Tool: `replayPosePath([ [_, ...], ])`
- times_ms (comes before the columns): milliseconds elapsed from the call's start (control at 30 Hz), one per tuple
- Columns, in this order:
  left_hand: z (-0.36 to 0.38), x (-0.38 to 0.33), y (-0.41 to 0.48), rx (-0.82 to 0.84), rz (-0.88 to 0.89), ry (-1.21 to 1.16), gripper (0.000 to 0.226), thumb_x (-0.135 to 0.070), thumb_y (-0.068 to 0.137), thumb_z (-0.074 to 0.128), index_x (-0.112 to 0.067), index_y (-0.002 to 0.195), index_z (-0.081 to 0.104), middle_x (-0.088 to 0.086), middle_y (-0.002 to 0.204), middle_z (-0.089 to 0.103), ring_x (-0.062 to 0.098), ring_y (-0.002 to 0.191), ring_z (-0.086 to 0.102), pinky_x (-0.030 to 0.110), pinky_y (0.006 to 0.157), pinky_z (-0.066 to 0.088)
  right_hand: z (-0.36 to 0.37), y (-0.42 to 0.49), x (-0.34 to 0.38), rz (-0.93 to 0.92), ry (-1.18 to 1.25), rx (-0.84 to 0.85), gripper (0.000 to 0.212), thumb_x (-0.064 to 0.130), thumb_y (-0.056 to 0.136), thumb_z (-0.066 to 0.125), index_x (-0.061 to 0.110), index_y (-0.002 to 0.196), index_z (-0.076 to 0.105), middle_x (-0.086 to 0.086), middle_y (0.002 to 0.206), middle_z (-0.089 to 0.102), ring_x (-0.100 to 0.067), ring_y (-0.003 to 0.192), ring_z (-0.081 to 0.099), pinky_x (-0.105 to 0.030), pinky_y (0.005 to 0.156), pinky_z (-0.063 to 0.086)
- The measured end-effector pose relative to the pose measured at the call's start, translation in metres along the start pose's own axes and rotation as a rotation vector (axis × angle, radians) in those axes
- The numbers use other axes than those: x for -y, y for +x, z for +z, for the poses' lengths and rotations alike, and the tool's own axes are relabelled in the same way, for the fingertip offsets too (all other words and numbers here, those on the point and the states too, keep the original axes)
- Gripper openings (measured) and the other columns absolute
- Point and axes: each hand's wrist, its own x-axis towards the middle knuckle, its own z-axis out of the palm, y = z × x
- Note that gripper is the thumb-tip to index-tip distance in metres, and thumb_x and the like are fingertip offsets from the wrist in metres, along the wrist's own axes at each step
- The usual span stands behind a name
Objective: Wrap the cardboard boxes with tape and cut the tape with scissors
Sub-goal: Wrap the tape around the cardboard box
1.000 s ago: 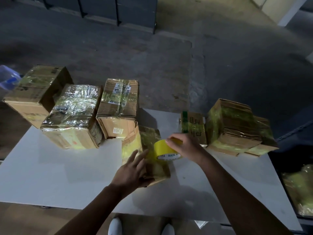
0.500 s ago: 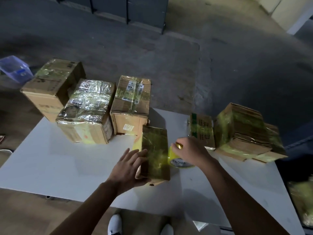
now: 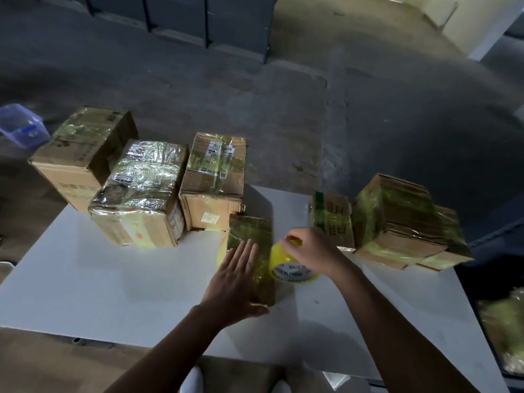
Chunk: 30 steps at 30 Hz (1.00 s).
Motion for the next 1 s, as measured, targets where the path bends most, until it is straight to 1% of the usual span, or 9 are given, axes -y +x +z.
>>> replayPosePath([
  [67, 0.001, 0.002, 0.000, -0.004, 0.004, 0.021, 0.133, -0.084, 0.067, 0.051, -0.011, 0.143, -0.029, 0.009, 0.156, -0.025, 0.024, 0.145, -0.024, 0.035, 0.118, -0.015, -0.002, -0.006, -0.009, 0.093, 0.174, 0.029, 0.045, 0.053, 0.090, 0.055, 0.012, 0.074, 0.062, -0.006, 0.068, 0.059, -0.015, 0.064, 0.059, -0.029, 0.058, 0.041],
  [133, 0.001, 0.005, -0.001, -0.011, 0.001, 0.028, 0.133, -0.086, 0.066, 0.049, -0.011, 0.146, -0.025, 0.008, 0.155, -0.025, 0.024, 0.145, -0.022, 0.035, 0.118, -0.015, 0.003, -0.010, -0.013, 0.148, 0.273, 0.009, 0.047, 0.054, 0.088, 0.058, 0.012, 0.068, 0.058, -0.005, 0.064, 0.055, -0.018, 0.063, 0.059, -0.032, 0.059, 0.044],
  [233, 0.001, 0.013, -0.004, 0.015, -0.005, 0.041, 0.129, -0.090, 0.066, 0.041, -0.013, 0.147, -0.023, 0.006, 0.155, -0.024, 0.023, 0.145, -0.022, 0.035, 0.117, -0.016, 0.015, -0.011, -0.012, 0.132, 0.057, -0.069, 0.051, 0.051, 0.088, 0.059, 0.017, 0.054, 0.039, 0.004, 0.051, 0.036, -0.008, 0.048, 0.039, -0.027, 0.049, 0.030],
  [467, -0.007, 0.013, -0.004, 0.057, 0.037, 0.096, 0.119, -0.089, 0.069, 0.041, -0.023, 0.149, -0.017, 0.009, 0.157, -0.014, 0.028, 0.146, -0.016, 0.041, 0.115, -0.014, 0.022, -0.008, -0.033, 0.077, -0.195, -0.081, 0.053, 0.048, 0.088, 0.056, 0.017, 0.051, 0.032, 0.001, 0.047, 0.026, -0.010, 0.043, 0.028, -0.027, 0.046, 0.022],
  [567, -0.013, 0.014, -0.005, 0.070, 0.076, 0.150, 0.108, -0.084, 0.072, 0.047, -0.028, 0.155, 0.007, 0.020, 0.155, 0.004, 0.038, 0.144, 0.003, 0.051, 0.115, 0.005, 0.039, -0.006, -0.045, 0.136, -0.214, -0.020, 0.050, 0.051, 0.088, 0.051, 0.017, 0.054, 0.038, 0.001, 0.048, 0.032, -0.010, 0.045, 0.032, -0.025, 0.045, 0.023],
  [600, -0.014, 0.013, -0.005, 0.079, 0.090, 0.164, 0.105, -0.082, 0.073, 0.049, -0.028, 0.155, 0.010, 0.021, 0.155, 0.004, 0.039, 0.144, 0.003, 0.053, 0.115, 0.007, 0.047, -0.006, -0.049, 0.162, -0.187, 0.003, 0.048, 0.052, 0.088, 0.050, 0.018, 0.055, 0.041, 0.002, 0.050, 0.036, -0.009, 0.046, 0.035, -0.025, 0.046, 0.025],
  [700, -0.012, 0.003, -0.002, 0.131, 0.101, 0.186, 0.104, -0.071, 0.081, 0.052, -0.019, 0.155, 0.000, 0.014, 0.159, -0.007, 0.034, 0.146, -0.008, 0.050, 0.118, -0.002, 0.067, -0.008, -0.053, 0.233, -0.103, 0.035, 0.045, 0.053, 0.089, 0.049, 0.021, 0.058, 0.045, 0.004, 0.054, 0.046, -0.007, 0.053, 0.044, -0.024, 0.048, 0.028],
  [833, -0.014, -0.023, 0.002, 0.179, 0.039, 0.237, 0.090, -0.049, 0.093, 0.052, -0.006, 0.153, -0.001, 0.021, 0.160, -0.001, 0.036, 0.147, -0.001, 0.052, 0.118, 0.009, 0.078, -0.010, -0.052, 0.231, -0.187, 0.026, 0.042, 0.051, 0.092, 0.045, 0.024, 0.061, 0.040, 0.008, 0.058, 0.043, -0.014, 0.060, 0.047, -0.022, 0.049, 0.024],
  [1000, -0.024, -0.044, 0.010, 0.318, -0.010, 0.285, 0.094, -0.035, 0.094, 0.058, -0.026, 0.152, -0.015, 0.033, 0.154, -0.011, 0.050, 0.143, -0.005, 0.066, 0.112, 0.012, 0.078, -0.007, -0.051, 0.187, -0.212, 0.061, 0.037, 0.052, 0.095, 0.041, 0.022, 0.075, 0.050, 0.002, 0.071, 0.055, -0.015, 0.067, 0.051, -0.025, 0.052, 0.028],
])
